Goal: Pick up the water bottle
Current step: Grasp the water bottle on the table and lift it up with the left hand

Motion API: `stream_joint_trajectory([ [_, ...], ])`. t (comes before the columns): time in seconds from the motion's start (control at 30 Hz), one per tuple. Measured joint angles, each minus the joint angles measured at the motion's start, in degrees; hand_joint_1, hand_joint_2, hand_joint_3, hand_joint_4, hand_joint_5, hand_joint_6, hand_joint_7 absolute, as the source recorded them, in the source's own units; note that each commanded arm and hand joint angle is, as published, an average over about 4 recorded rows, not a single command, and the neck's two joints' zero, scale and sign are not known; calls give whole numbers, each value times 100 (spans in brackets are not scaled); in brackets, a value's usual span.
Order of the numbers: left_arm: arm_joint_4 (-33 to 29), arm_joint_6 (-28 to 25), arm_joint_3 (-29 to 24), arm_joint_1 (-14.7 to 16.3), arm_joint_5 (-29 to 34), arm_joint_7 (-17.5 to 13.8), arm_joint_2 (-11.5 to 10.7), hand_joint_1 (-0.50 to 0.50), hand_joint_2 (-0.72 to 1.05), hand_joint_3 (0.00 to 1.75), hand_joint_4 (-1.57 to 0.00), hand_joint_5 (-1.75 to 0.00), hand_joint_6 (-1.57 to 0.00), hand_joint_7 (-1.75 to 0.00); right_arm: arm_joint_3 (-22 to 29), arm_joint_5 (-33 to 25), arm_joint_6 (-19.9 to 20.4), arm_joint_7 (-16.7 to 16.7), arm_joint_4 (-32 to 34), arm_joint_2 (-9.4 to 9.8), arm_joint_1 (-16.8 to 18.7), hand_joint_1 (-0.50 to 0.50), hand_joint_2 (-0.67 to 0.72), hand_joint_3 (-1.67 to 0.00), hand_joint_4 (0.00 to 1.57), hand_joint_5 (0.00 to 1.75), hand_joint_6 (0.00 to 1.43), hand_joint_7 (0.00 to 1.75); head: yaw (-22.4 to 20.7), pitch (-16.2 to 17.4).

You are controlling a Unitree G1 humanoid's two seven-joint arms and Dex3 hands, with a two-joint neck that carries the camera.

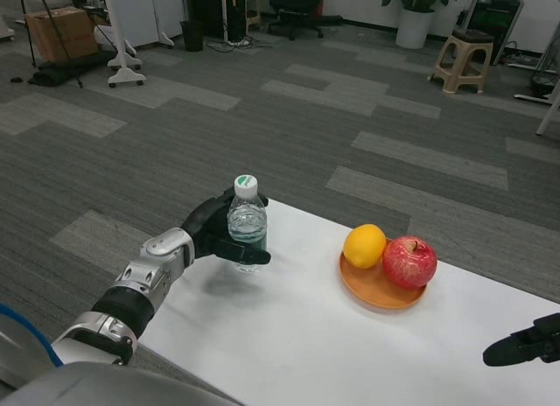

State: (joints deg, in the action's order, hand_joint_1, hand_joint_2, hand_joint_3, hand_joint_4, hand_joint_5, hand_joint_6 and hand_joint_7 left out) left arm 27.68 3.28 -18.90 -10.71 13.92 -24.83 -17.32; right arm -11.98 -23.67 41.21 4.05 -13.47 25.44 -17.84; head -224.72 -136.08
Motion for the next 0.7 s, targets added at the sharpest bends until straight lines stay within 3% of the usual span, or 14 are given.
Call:
stream_joint_trajectory([
  [0.07, -59, 2, 0, -4, 3, -138, -52, 43, 43, 13, 0, -169, -12, -168, 1, 0, 0, 3, 11, 0, 22, -27, 53, 0, 0, 0, 0, 0, 0, -7],
  [0.13, -76, 5, 6, -12, 15, -207, -80, 45, 43, 15, 0, -175, -12, -168, 2, 0, 0, 8, 28, -1, 43, -25, 53, 0, 0, 0, 0, 0, 6, -18],
  [0.27, -75, 51, 108, -16, 60, -233, -84, 50, 34, 17, -2, -175, -10, -168, 12, 0, 1, 15, 91, -14, 107, -25, 53, 0, 0, 0, 0, 0, 16, -38],
  [0.7, -58, 150, 228, -16, 407, -234, -84, 49, 23, 11, -7, -175, -13, -168, 58, 0, 1, 16, 218, -47, 211, -25, 53, 0, 0, 0, 0, 0, 16, -47],
])
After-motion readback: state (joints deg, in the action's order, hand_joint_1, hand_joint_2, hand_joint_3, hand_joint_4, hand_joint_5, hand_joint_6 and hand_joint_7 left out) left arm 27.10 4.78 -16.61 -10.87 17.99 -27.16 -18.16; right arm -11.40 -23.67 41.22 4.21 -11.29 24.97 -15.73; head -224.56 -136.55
